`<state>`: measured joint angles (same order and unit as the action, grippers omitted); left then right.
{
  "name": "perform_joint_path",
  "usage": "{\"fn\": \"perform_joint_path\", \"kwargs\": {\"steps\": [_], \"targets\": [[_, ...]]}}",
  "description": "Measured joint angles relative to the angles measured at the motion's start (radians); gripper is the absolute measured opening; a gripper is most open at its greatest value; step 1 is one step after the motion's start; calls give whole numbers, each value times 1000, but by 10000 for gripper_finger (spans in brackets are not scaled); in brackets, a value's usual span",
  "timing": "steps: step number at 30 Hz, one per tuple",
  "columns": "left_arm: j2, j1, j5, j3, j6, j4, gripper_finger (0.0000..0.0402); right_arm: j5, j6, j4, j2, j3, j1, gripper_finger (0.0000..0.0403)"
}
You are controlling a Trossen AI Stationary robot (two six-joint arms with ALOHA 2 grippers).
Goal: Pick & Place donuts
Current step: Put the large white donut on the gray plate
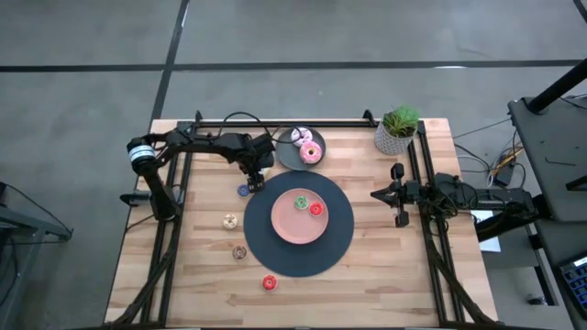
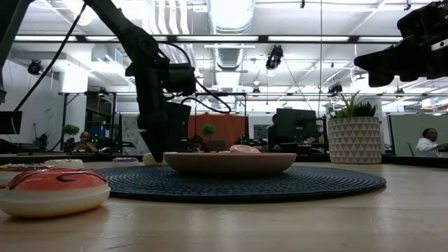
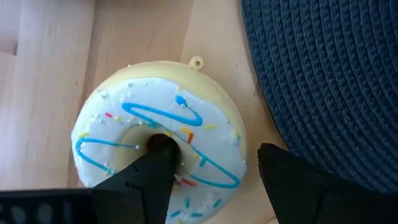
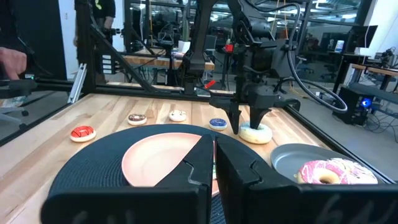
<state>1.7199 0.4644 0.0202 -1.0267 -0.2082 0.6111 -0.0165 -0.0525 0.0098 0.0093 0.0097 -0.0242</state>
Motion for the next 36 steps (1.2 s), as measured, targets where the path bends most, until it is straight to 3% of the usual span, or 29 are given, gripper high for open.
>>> {"fn": "perform_joint_path", "kwargs": {"steps": [10, 25, 36], "targets": [[0, -1, -28, 0, 1, -1, 197, 0, 0, 0, 0, 0, 0, 8], [0, 0, -40, 1, 1, -7, 117, 0, 0, 0, 0, 0, 0, 8], [0, 0, -40, -8, 19, -3, 111, 0, 0, 0, 0, 0, 0, 8]]}}
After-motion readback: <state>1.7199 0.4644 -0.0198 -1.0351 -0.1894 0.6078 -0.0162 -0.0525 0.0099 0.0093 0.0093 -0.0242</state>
